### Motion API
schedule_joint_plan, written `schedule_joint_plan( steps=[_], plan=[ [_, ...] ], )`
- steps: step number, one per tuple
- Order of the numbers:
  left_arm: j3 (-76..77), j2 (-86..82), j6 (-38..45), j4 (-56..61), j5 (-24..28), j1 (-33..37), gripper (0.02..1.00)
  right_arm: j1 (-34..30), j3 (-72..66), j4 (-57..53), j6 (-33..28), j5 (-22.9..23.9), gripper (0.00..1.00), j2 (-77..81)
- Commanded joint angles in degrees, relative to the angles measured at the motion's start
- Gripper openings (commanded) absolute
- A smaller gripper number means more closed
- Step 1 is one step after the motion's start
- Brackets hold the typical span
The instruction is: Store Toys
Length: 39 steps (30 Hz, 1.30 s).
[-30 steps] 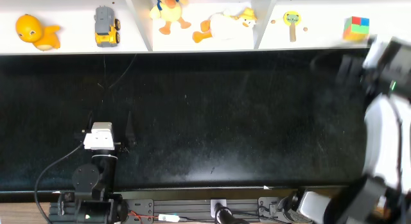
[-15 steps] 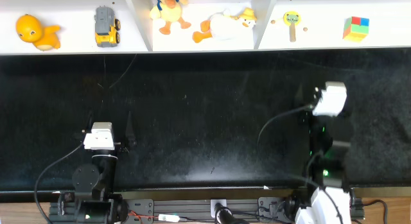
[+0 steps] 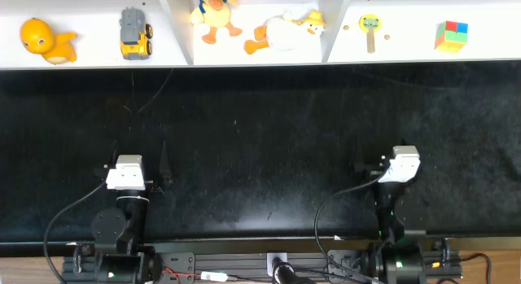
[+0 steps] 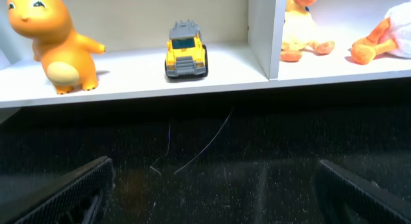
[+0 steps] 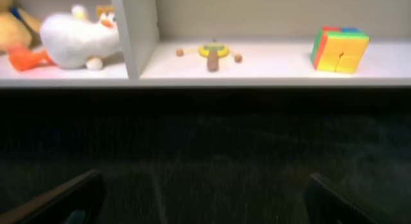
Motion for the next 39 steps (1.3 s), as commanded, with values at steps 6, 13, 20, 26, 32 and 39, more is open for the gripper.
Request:
schedule_joint_plan(
  steps=[6, 13, 20, 26, 32, 39],
  plan=[
    [-0.1, -0.6, 0.9, -0.1, -0.5, -0.6, 0.998, -0.4, -0.8, 0.3, -1.0, 0.2, 0.993, -7.0],
    [-0.1, -0.6, 0.9, -0.1, -0.5, -0.6, 0.998, -0.4, -0.8, 0.2, -1.0, 0.2, 0.996, -6.9],
    [-0.1, -0.6, 0.9, -0.1, -0.5, -0.6, 0.998, -0.4, -0.8, 0.2, -1.0, 0.2, 0.993, -6.9],
    [-0.1, -0.6, 0.9, -0.1, -0.5, -0.6, 0.998, -0.4, -0.8, 0.2, -1.0, 0.2, 0.996, -6.9],
    [-0.1, -0.6, 0.9, -0.1, -0.5, -0.6, 0.996, -0.4, -0.8, 0.2, -1.0, 0.2, 0.996, -6.9],
    [-0.1, -0.6, 0.9, -0.1, -0.5, -0.6, 0.998, -0.4, -0.8, 0.2, -1.0, 0.2, 0.996, -6.9]
  ],
)
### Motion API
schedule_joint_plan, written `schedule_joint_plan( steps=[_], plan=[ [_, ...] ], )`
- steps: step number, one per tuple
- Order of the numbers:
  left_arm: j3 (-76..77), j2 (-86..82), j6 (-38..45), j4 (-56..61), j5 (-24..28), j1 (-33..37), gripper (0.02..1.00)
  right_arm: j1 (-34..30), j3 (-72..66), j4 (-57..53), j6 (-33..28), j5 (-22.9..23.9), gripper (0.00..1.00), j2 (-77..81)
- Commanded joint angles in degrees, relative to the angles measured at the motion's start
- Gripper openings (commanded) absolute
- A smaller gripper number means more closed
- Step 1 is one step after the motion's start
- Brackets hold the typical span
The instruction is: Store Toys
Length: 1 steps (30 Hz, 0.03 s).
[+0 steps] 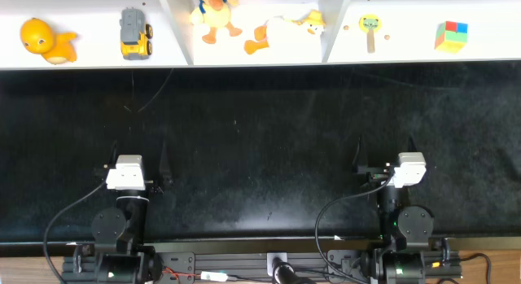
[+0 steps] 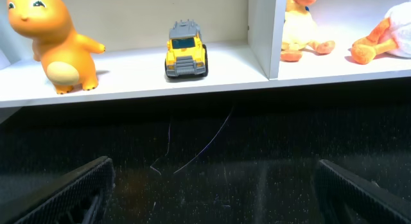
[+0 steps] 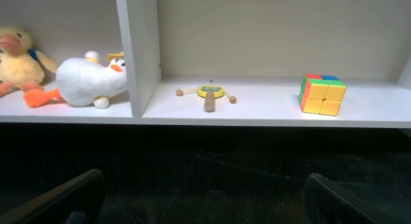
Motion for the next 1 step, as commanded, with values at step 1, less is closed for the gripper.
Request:
schedule_joint_plan(
  steps=[1],
  plan=[
    [-0.1, -0.6, 0.9, -0.1, -0.5, -0.6, 0.998, -0.1, -0.8, 0.1, -0.2, 0.2, 0.993, -0.4]
  ],
)
